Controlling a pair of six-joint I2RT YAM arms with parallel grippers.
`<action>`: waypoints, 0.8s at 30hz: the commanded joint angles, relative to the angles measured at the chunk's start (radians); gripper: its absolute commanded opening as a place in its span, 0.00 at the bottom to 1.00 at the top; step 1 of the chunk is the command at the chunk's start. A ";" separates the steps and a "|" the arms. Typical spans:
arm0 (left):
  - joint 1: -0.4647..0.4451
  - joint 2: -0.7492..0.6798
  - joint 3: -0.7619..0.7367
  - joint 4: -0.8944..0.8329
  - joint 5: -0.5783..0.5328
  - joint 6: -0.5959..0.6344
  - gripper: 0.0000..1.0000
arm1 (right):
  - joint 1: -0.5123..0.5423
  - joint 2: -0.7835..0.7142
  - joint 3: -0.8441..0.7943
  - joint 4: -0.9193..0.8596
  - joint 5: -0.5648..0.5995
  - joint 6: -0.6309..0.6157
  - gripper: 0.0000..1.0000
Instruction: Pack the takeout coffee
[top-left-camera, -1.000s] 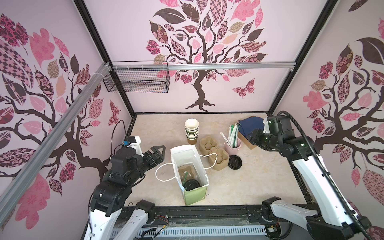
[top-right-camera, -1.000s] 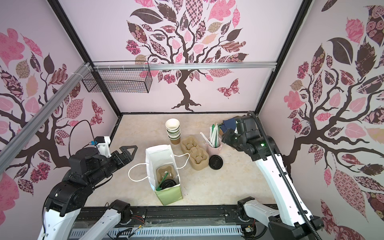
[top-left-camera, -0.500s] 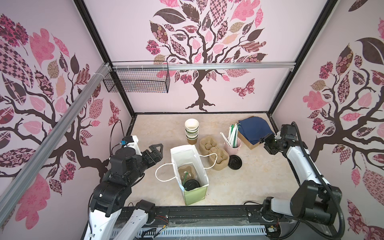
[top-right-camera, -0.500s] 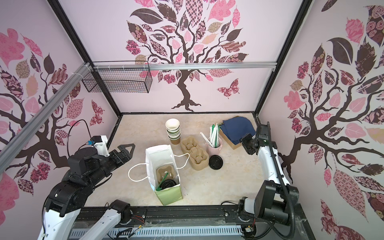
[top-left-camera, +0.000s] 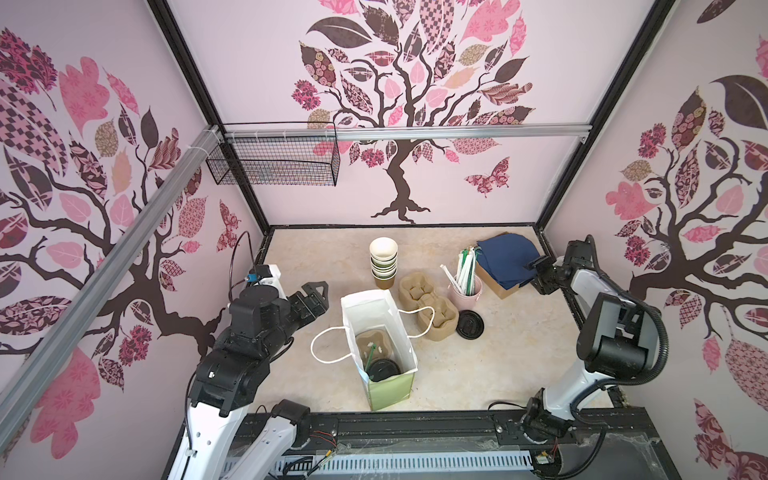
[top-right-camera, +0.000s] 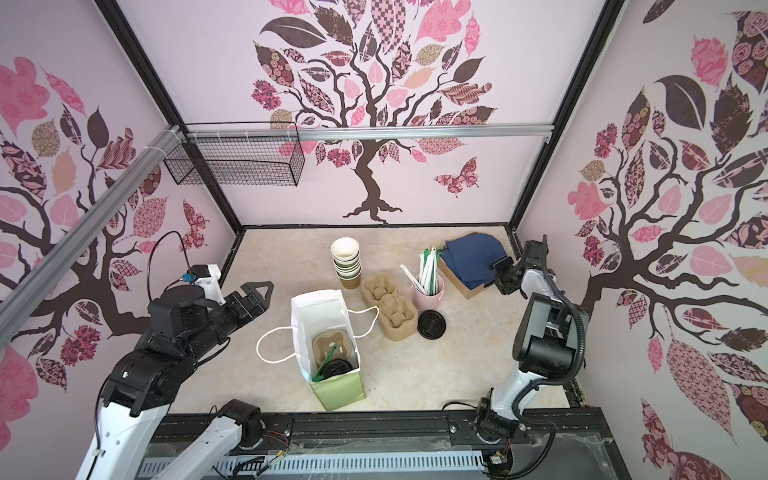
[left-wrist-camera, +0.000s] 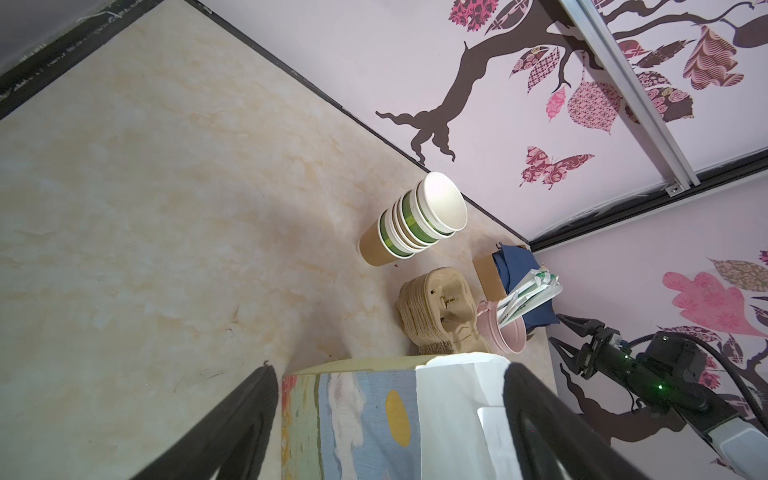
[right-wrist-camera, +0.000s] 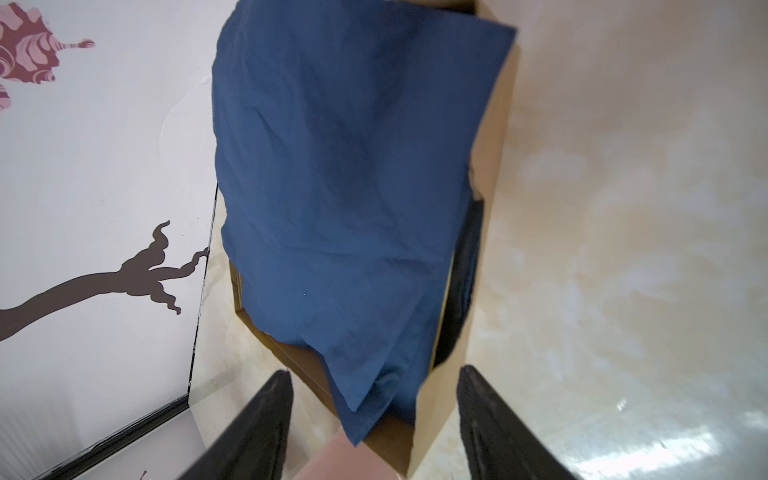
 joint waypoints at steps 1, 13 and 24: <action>0.001 0.010 0.039 0.010 -0.033 0.029 0.88 | -0.001 0.085 0.065 0.004 -0.043 -0.007 0.65; 0.000 0.062 0.049 0.055 -0.047 0.040 0.88 | -0.001 0.189 0.104 -0.002 -0.062 0.013 0.61; 0.000 0.093 0.070 0.068 -0.041 0.047 0.88 | -0.001 0.202 0.100 0.027 -0.108 0.025 0.54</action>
